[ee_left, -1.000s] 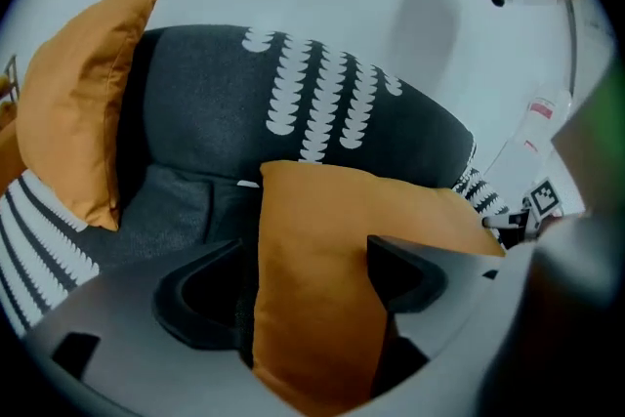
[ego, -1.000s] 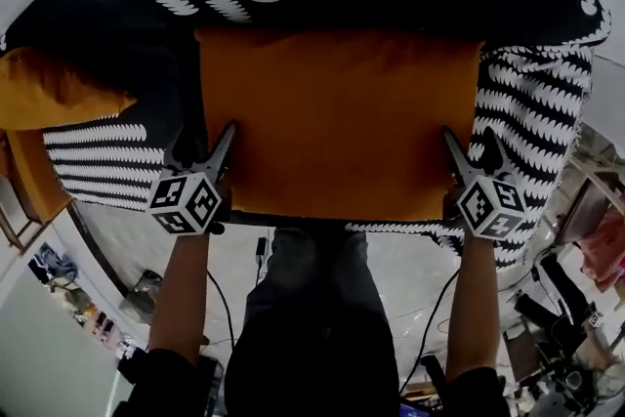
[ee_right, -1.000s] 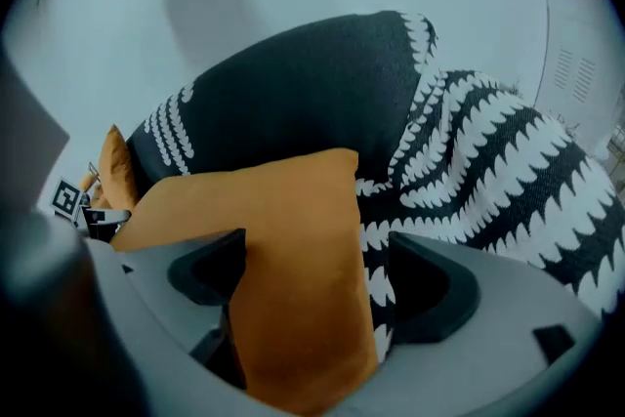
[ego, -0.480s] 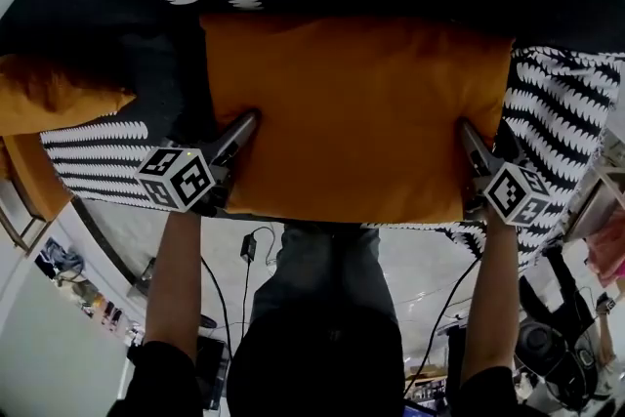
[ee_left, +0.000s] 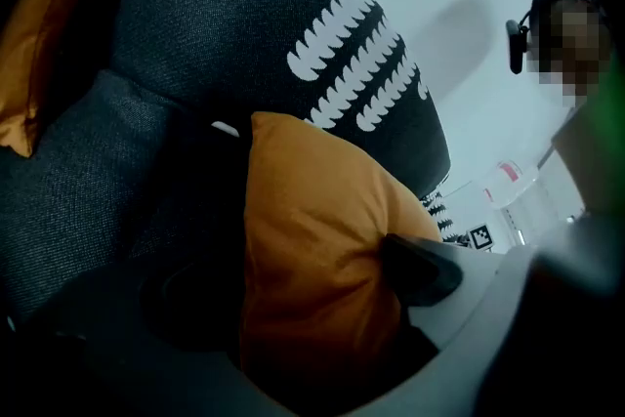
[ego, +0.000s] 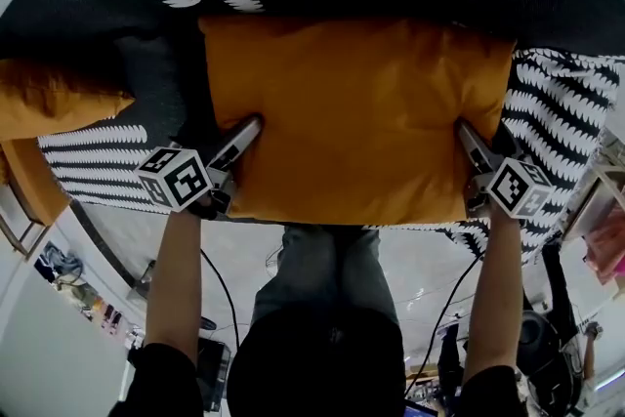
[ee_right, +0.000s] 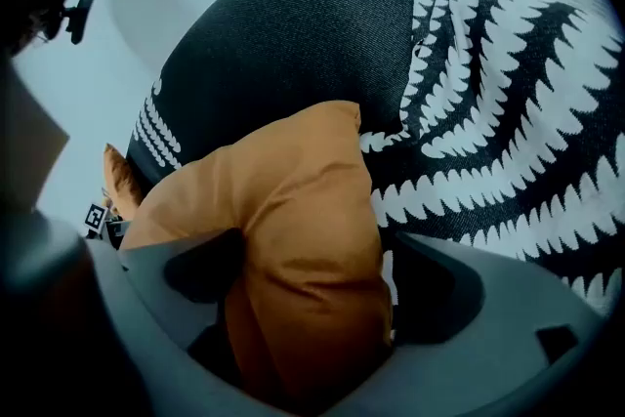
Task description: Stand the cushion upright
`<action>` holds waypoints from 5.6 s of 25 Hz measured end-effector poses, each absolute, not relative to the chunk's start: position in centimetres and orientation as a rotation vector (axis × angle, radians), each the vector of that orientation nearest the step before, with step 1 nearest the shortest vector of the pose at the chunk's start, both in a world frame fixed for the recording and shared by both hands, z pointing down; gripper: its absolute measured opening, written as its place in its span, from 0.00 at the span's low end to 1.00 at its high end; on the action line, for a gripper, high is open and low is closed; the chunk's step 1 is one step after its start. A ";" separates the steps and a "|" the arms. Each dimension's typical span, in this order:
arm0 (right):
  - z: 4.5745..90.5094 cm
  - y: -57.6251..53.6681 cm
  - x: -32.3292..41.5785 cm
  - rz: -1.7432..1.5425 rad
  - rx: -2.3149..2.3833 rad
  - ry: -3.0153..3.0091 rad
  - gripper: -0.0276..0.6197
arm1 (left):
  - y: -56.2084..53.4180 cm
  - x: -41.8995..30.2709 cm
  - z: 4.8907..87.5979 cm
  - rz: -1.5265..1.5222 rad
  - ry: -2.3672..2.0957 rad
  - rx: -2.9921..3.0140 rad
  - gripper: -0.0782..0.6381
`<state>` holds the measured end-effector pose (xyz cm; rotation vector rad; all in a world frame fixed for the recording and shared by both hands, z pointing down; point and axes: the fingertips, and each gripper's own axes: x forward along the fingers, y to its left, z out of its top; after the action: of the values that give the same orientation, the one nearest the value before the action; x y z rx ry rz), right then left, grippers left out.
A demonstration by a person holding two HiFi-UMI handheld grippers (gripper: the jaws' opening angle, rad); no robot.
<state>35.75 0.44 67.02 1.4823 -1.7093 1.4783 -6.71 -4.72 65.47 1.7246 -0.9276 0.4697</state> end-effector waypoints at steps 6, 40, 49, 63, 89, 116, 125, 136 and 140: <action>65.1 0.6 33.4 1.425 1.436 -1.835 0.58 | -3.7 -4.9 62.9 0.408 -0.860 1.840 0.57; 43.1 -10.9 33.6 0.579 1.933 -2.300 0.48 | -15.0 -3.0 39.0 0.059 -1.142 2.491 0.59; 48.6 -12.1 32.9 0.654 1.950 -2.206 0.53 | -16.9 -5.4 46.4 0.163 -1.191 2.365 0.61; 53.8 -11.8 34.2 0.750 1.975 -2.018 0.53 | -17.1 -4.4 51.3 0.343 -1.172 2.344 0.62; 22.0 1.3 24.9 0.382 2.049 -2.230 0.45 | -3.1 -10.9 22.7 0.177 -1.358 2.516 0.43; 9.3 14.7 33.1 0.171 1.842 -2.725 0.17 | 11.2 2.9 10.1 -0.038 -1.618 2.565 0.21; 10.5 17.5 33.2 0.244 1.793 -2.738 0.12 | 15.7 3.7 8.4 -0.075 -1.648 2.534 0.19; 11.3 18.2 30.9 0.287 1.825 -2.672 0.09 | 17.1 -2.3 8.9 -0.020 -1.653 2.529 0.19; 11.0 18.3 30.4 0.274 1.855 -2.645 0.09 | 16.5 -2.6 9.1 -0.055 -1.620 2.532 0.19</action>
<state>30.45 18.26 11.01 1.8554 -2.6453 0.2744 -2.63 16.50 9.11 2.5317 -1.6197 -0.0552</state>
